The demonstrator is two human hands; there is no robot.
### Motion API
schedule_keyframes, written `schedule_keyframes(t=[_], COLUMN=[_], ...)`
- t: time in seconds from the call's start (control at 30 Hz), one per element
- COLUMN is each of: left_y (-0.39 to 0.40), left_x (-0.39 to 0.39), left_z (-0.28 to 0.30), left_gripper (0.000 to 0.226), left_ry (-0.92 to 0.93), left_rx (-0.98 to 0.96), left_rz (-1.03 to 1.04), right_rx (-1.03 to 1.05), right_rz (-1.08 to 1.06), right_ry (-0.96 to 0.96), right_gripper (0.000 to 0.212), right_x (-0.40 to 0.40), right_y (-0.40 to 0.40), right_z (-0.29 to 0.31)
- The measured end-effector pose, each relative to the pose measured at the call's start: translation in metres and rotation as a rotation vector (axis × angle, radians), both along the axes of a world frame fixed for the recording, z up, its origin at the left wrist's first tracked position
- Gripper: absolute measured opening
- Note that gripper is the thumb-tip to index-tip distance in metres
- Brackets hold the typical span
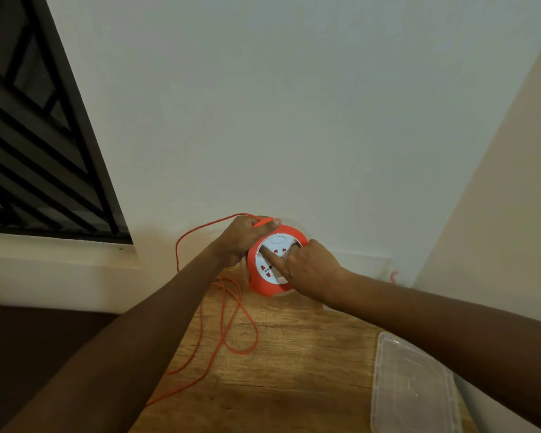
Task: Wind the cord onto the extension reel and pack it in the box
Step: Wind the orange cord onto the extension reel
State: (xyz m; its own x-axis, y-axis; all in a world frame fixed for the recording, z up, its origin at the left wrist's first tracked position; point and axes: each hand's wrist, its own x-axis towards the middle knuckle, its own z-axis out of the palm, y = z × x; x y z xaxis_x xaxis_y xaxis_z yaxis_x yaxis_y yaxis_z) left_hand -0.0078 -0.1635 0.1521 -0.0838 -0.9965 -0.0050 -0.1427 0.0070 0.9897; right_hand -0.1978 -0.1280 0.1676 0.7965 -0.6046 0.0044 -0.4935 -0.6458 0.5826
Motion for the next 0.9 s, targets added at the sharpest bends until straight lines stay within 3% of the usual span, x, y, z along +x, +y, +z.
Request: schedule_keyframes(t=[0.17,0.23,0.33,0.43,0.53,0.63,0.77,0.9], left_y=[0.0,0.0,0.0,-0.002,0.0,0.002,-0.001,-0.002], left_x=[0.002,0.005,0.009,0.014,0.014,0.012,0.015,0.018], left_z=[-0.004,-0.005,-0.003,-0.004,-0.001,0.002,0.006,0.008], left_gripper=[0.028,0.027,0.025,0.031,0.034,0.035,0.035,0.041], left_ry=[0.07,0.076,0.091,0.06,0.051,0.031,0.033,-0.018], left_rx=[0.004,0.006,0.02,0.027,0.049,0.052,0.042,0.072], left_rz=[0.014,-0.001,-0.008,-0.025,-0.043,-0.05,-0.052,-0.102], right_rx=[0.507,0.526,0.252,-0.002,0.059,0.082,0.005,-0.006], right_rz=[-0.358,-0.349,-0.204,0.097,0.331,0.347,0.286,0.311], right_ry=[-0.46,-0.483,-0.35,-0.15,0.02,0.156,0.127,0.096], right_gripper=[0.091,0.091,0.088,0.069,0.051,0.055,0.058,0.048], right_x=[0.012,0.013,0.003,-0.008,-0.014,-0.018,-0.013,-0.006], right_y=[0.002,0.005,0.007,0.001,-0.002,-0.001,0.007,0.01], right_z=[0.001,-0.001,-0.003,0.006,0.015,0.017,0.016,0.025])
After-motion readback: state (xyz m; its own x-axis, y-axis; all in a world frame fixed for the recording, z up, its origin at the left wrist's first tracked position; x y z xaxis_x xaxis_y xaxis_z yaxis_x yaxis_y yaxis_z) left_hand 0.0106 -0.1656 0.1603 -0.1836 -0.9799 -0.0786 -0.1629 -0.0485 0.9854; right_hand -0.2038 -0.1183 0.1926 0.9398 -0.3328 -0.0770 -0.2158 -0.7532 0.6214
